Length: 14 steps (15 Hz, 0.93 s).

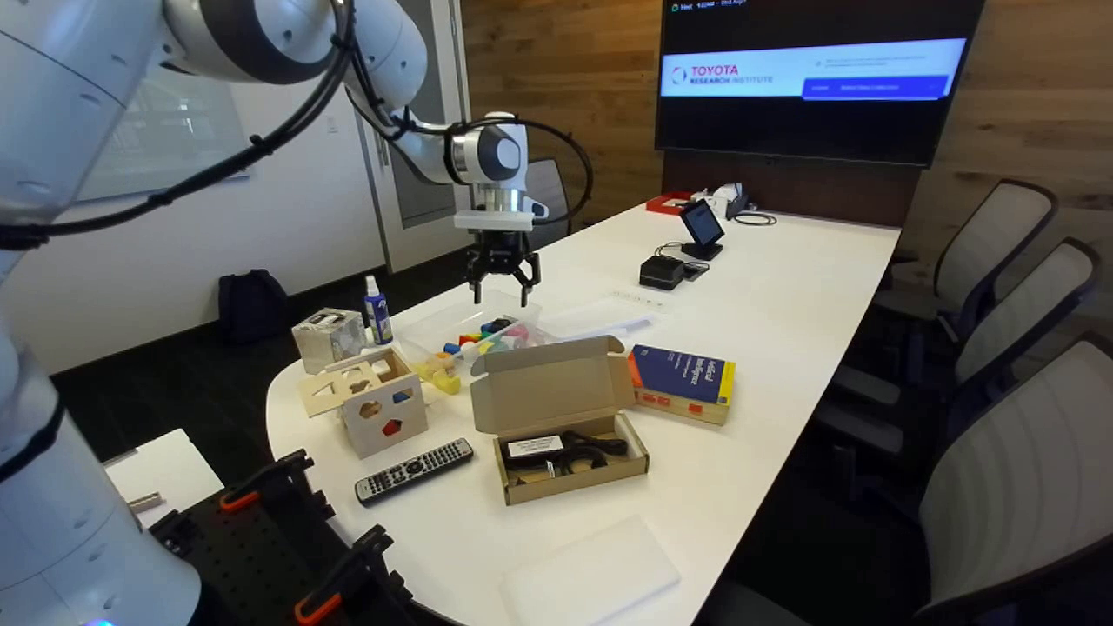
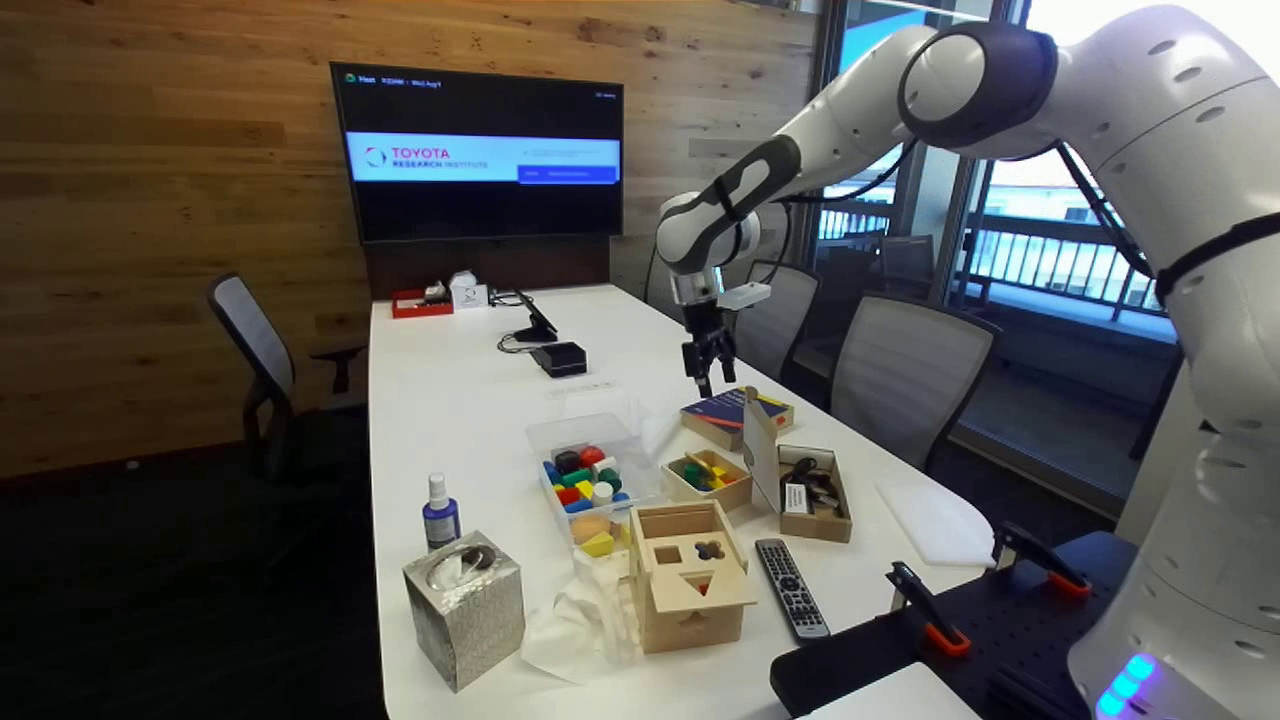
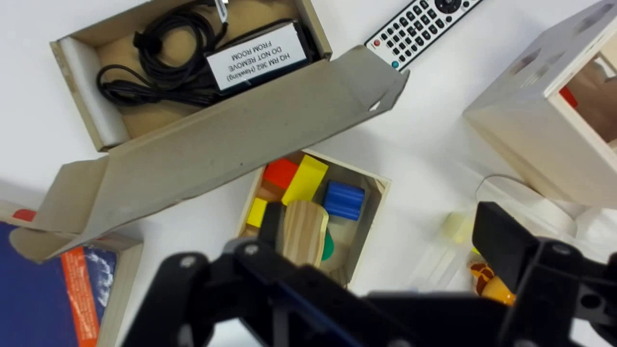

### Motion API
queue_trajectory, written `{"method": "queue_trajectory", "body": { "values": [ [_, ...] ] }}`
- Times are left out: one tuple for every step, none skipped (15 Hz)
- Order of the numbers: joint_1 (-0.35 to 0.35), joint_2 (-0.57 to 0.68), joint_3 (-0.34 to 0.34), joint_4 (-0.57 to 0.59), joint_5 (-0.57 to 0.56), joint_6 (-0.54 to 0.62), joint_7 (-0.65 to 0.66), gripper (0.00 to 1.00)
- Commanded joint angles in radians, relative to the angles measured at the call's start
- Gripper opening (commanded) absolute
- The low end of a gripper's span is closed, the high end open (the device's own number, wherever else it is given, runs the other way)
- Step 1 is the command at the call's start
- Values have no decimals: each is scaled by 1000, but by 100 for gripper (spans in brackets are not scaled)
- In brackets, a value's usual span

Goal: Move the brown object from the transparent bowl to the brown box

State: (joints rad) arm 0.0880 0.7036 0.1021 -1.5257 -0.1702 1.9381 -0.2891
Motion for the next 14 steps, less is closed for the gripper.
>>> {"method": "queue_trajectory", "body": {
  "values": [
    [-65, -199, 21, -239, 26, 101, -100, 100],
    [-81, -235, 23, -286, 33, 128, -127, 100],
    [-94, -268, 24, -334, 40, 157, -151, 100],
    [-105, -293, 24, -368, 50, 176, -175, 100],
    [-115, -314, 24, -397, 61, 192, -201, 100],
    [-123, -333, 24, -425, 65, 218, -232, 100],
    [-127, -349, 21, -447, 64, 241, -255, 100],
    [-132, -361, 21, -464, 65, 255, -278, 100],
    [-138, -371, 19, -476, 65, 276, -298, 100],
    [-144, -376, 19, -484, 69, 288, -320, 100],
    [-148, -380, 18, -487, 75, 293, -340, 100],
    [-150, -380, 15, -486, 75, 295, -357, 100],
    [-151, -380, 13, -484, 73, 292, -371, 100],
    [-152, -374, 8, -471, 75, 272, -371, 100]
  ]
}}
